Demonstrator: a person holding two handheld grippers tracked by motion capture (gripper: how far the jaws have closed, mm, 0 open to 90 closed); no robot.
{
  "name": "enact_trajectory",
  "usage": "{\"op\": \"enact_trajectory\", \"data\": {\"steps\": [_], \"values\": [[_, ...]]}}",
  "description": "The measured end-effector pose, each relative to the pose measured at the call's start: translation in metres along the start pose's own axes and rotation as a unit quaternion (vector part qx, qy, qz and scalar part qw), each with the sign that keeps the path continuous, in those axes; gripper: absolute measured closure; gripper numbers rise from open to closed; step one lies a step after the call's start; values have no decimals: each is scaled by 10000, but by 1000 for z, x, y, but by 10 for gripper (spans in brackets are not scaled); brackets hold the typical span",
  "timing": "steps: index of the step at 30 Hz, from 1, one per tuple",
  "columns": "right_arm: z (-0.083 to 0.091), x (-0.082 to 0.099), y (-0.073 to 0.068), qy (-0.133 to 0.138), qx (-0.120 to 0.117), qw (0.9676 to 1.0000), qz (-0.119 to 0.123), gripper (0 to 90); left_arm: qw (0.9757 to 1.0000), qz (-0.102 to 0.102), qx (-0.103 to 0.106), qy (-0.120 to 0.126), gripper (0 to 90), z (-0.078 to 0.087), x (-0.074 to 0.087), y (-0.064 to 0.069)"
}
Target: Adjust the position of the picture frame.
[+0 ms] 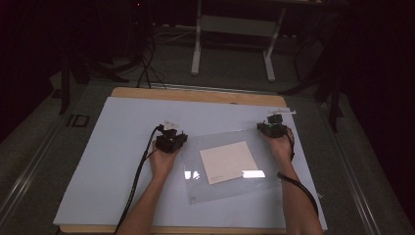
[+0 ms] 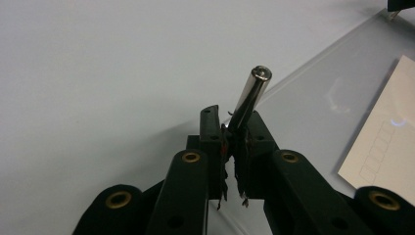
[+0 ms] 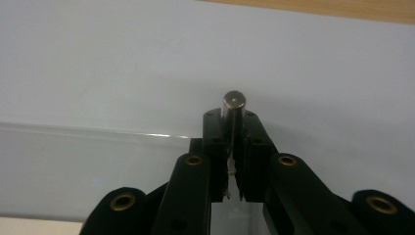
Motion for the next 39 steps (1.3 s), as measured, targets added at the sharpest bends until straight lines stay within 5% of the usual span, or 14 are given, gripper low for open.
{"op": "enact_trajectory", "data": {"steps": [4,11,17,30,39], "values": [[12,1,-3,-23,-315,9995,-49,825,9998,141,122,22,818,7,-2,-6],[37,0,-28,48,-760,9970,107,802,9989,453,15,108,814,24,-6,-28],[49,9,-49,83,-828,9964,171,803,9983,564,-89,71,816,32,-5,-40],[35,18,-66,-12,-932,9956,96,803,9974,615,-370,-81,812,42,0,-54],[23,28,-70,-36,-1024,9947,-40,800,9965,754,-352,-11,794,46,3,-55]]}}
Point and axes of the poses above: each handheld gripper's, and its own axes: z roughly backward along the jaws, x roughly out of its underside, y roughly to its right, the point moved 8 cm from there along -z, roughly forward along the jaws, and after that the axes turned 8 degrees about x, right-handed, at the moved point
